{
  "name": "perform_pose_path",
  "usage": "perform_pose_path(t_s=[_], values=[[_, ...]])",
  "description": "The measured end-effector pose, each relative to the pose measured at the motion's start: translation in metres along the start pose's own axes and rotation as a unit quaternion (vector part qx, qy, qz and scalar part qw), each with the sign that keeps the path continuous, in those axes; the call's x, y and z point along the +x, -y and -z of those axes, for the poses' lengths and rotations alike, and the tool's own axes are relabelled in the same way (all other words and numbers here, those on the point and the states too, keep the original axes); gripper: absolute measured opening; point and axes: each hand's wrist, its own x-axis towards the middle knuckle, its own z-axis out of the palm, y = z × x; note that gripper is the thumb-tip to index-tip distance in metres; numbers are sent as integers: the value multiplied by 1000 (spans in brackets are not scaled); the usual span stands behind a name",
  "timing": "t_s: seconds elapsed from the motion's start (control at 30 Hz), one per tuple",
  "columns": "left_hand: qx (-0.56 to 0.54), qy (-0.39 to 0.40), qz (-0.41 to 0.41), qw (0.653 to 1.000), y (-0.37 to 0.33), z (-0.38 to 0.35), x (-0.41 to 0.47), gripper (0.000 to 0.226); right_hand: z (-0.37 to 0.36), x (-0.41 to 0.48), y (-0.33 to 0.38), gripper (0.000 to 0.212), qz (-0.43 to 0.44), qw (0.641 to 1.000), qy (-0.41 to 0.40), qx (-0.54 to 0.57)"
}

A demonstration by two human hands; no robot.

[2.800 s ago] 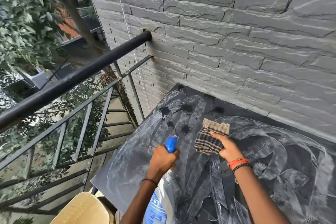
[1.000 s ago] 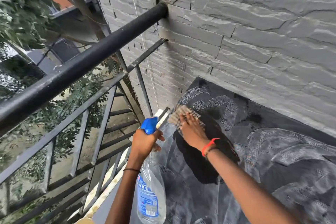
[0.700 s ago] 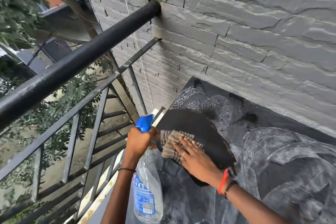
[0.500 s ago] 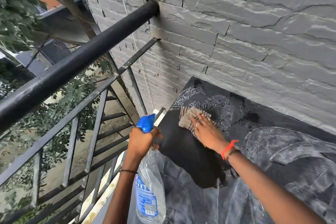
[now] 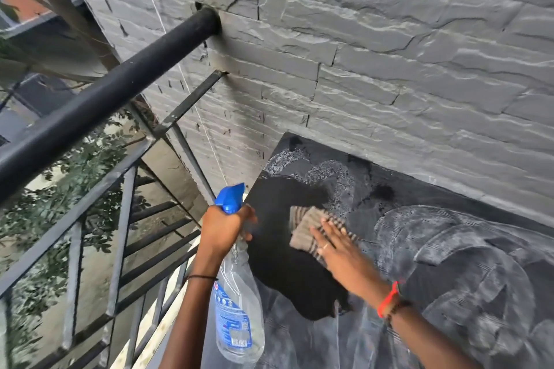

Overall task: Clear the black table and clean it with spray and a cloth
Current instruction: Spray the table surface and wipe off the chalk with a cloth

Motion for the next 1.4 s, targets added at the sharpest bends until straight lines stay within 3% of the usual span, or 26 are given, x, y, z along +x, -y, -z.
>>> perform_pose_path(t_s=[0.13,0.23,0.43,0.6,0.7,0.8,0.97,1.07,1.23,1.4], values=[[4,5,-1,1000,-5,-11,-1,16,26,55,-58,63,-77,997,-31,4],[9,11,10,1000,-5,-20,2,15,28,102,-44,62,-106,994,-37,9],[2,21,-3,1000,-15,-35,8,14,5,52,-2,74,34,996,-82,23],[-4,42,-24,999,-19,-45,19,10,21,21,-82,70,-12,994,-102,32],[-9,49,-27,998,-19,-49,21,8,40,66,-121,65,-71,993,-92,23],[-5,45,-25,999,-17,-56,22,12,44,112,-109,63,-76,993,-83,29],[10,57,-28,998,-23,-61,23,15,17,99,-54,72,11,997,-65,39],[9,64,-38,997,-27,-63,30,13,6,61,-78,69,43,996,-74,23],[13,58,-46,997,-28,-59,35,15,21,74,-145,68,-81,994,-63,34],[8,50,-43,998,-26,-54,35,16,37,166,-103,61,-86,995,-42,33]])
